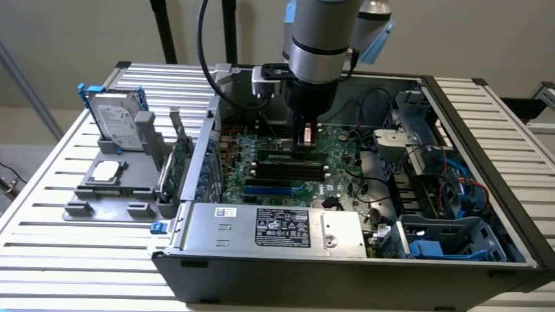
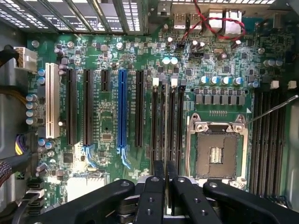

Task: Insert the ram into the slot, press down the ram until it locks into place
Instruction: 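Insert the ram into the slot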

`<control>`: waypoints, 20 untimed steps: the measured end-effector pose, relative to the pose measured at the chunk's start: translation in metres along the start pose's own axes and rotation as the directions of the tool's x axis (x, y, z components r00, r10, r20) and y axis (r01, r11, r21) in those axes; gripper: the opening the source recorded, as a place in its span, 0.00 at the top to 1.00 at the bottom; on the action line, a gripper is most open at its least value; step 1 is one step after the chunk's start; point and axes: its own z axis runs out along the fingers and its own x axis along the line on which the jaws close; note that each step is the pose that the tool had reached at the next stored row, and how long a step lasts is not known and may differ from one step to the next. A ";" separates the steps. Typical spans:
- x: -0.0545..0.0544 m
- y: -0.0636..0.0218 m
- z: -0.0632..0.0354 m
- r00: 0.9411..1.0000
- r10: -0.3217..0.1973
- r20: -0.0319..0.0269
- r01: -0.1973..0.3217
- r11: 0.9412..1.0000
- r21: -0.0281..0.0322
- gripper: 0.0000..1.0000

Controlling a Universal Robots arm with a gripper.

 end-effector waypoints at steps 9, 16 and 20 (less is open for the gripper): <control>0.002 0.0015 0.0160 1.000 0.000 0.000 0.000 1.000 0.013 0.87; 0.002 0.0028 0.0198 1.000 0.000 -0.004 0.000 1.000 0.018 0.87; 0.002 0.0028 0.0213 1.000 0.000 -0.009 0.000 1.000 0.018 0.87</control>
